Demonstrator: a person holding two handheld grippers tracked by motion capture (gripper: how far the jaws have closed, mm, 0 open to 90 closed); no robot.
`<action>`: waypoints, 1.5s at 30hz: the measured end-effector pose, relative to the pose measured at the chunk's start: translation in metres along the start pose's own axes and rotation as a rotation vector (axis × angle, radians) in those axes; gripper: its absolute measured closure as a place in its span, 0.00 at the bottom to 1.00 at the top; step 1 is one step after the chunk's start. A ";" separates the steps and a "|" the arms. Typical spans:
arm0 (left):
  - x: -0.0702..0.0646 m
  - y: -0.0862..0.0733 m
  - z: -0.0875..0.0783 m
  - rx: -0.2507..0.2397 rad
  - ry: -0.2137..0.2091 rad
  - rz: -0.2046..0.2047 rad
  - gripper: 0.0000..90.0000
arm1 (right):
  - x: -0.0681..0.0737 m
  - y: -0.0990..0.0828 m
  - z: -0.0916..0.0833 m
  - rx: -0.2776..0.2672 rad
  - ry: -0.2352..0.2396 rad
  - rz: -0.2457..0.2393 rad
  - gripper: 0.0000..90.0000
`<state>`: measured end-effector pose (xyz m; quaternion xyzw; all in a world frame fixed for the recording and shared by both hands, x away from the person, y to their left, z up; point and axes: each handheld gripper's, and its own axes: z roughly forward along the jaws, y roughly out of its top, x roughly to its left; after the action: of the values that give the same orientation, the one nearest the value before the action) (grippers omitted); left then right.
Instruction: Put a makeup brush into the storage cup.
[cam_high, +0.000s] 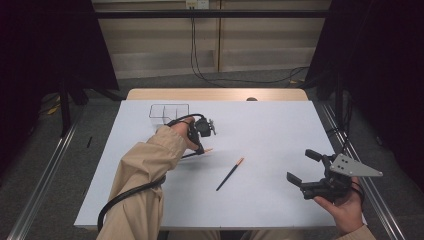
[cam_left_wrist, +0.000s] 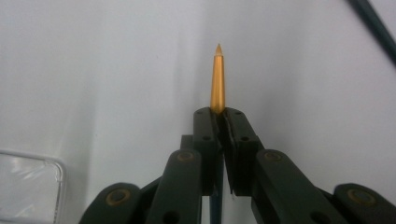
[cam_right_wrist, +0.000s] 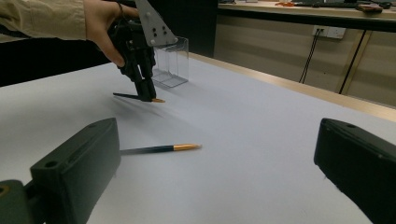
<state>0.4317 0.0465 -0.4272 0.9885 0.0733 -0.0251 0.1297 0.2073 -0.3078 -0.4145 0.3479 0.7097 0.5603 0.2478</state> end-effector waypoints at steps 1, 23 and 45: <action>0.001 0.000 -0.001 -0.014 0.000 -0.003 0.94 | 0.000 0.000 0.000 0.000 -0.001 0.000 0.00; 0.002 -0.015 -0.029 -0.401 0.072 -0.181 0.94 | 0.000 0.000 0.000 -0.002 -0.007 -0.003 0.00; -0.002 -0.031 -0.051 -0.786 0.258 -0.288 0.94 | 0.002 0.001 0.000 -0.006 -0.004 -0.007 0.00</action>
<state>0.4260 0.0894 -0.3861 0.8387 0.2302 0.1107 0.4809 0.2067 -0.3062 -0.4136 0.3457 0.7089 0.5607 0.2522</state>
